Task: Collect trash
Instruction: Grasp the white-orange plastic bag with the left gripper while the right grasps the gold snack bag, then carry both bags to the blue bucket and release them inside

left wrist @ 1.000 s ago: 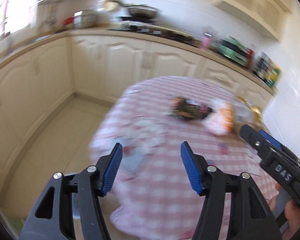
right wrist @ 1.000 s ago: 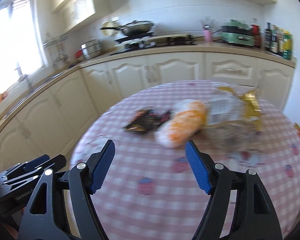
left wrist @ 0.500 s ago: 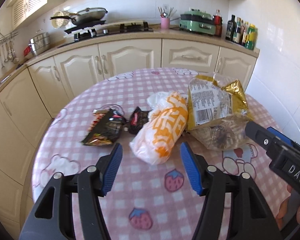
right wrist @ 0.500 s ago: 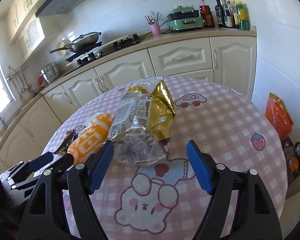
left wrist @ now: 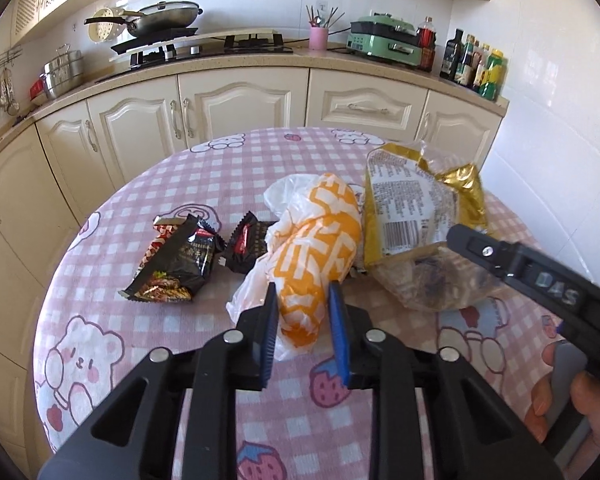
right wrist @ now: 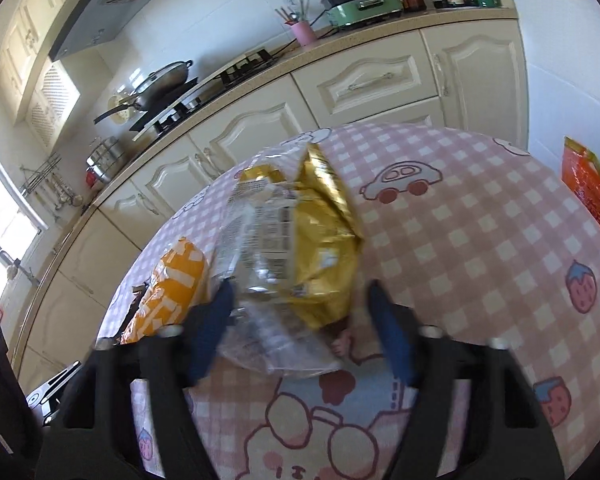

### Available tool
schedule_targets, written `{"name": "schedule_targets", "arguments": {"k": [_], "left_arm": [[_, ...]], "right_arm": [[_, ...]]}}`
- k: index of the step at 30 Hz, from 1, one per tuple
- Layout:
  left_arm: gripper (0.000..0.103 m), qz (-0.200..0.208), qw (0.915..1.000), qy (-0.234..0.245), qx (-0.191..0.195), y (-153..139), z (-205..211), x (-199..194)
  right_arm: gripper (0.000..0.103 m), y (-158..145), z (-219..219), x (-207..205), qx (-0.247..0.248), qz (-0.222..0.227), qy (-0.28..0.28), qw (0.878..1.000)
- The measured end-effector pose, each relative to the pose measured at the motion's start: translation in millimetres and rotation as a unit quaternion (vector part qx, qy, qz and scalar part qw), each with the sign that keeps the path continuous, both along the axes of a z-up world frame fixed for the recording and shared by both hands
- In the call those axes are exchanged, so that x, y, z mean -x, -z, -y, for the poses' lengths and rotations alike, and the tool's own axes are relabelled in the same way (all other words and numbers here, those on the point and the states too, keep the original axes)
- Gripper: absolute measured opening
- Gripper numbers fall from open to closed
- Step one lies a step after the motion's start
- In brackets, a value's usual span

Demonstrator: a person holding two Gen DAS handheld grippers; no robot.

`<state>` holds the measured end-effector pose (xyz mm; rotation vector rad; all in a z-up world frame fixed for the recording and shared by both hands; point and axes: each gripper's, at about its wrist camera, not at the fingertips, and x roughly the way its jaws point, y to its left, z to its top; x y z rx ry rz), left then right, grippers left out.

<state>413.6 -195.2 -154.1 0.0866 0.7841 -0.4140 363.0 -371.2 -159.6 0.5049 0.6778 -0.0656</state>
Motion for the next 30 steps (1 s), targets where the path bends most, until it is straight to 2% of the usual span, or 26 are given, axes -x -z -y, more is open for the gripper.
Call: {"name": "schedule_targets", "arguments": {"k": [1, 4, 11, 18, 23, 30], "left_arm": [[0.022, 0.002, 1.0, 0.0, 0.009, -2, -3, 3], [0.021, 0.005, 0.9994, -0.003, 0.035, -10, -13, 11], [0.021, 0.029, 0.9964, -0.015, 0.078, -41, -45, 37], [0.021, 0.066, 0.9917, -0.048, 0.099, -75, -90, 72], [0.021, 0.08, 0.987, -0.087, 0.109, -88, -137, 97], [0.021, 0.089, 0.9769, -0.159, 0.112, -89, -216, 128]], "right_arm": [[0.035, -3, -3, 2, 0.012, 0.002, -0.004, 1.0], [0.02, -8, -10, 7, 0.026, 0.012, -0.013, 0.999], [0.014, -41, -38, 33, 0.082, 0.054, -0.013, 0.995], [0.013, -80, -74, 60, 0.093, 0.101, -0.044, 0.99], [0.013, -103, -124, 73, 0.101, 0.125, -0.091, 0.983], [0.013, -109, -208, 81, 0.104, 0.129, -0.177, 0.97]]}}
